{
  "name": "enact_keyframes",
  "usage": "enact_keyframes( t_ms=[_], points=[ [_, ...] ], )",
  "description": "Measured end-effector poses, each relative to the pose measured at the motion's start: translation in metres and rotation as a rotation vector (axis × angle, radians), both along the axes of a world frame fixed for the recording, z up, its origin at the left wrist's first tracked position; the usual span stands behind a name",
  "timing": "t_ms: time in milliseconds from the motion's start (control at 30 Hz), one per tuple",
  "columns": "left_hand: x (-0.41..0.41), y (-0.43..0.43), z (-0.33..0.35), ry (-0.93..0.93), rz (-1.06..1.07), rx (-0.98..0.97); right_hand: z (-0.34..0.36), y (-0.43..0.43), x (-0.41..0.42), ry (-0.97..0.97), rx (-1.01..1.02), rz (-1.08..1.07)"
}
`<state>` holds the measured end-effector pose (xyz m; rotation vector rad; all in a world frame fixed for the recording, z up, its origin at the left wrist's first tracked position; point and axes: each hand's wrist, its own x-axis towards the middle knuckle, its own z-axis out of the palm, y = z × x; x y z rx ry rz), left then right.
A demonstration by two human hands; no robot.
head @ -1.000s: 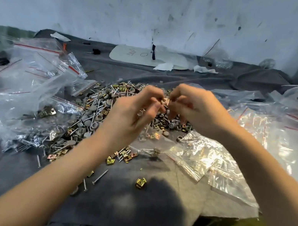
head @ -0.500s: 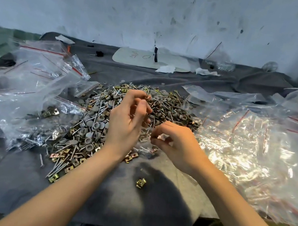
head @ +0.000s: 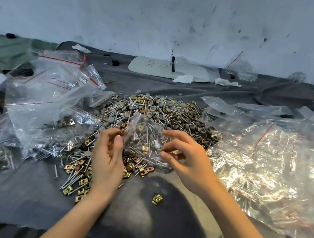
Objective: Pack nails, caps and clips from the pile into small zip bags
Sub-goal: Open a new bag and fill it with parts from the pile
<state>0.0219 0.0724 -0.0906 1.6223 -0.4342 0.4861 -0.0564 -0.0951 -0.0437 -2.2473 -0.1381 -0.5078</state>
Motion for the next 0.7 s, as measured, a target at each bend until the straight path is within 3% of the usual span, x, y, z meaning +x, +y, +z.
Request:
enact_keyframes(
  t_ms=[267,433,533,700],
  points=[
    [0.006,0.001,0.004,0.118,-0.033,-0.035,0.017,0.025,0.031,-0.020,-0.027,0.130],
    [0.007,0.001,0.007,0.182,-0.064,0.062,0.030,0.032,0.048,0.016,-0.256,0.156],
    [0.007,0.003,0.008,0.129,-0.046,0.145,0.034,0.027,0.051,0.101,-0.317,0.127],
    [0.009,0.006,0.010,-0.160,-0.030,0.392,0.034,0.022,0.043,0.108,-0.197,0.087]
  ],
)
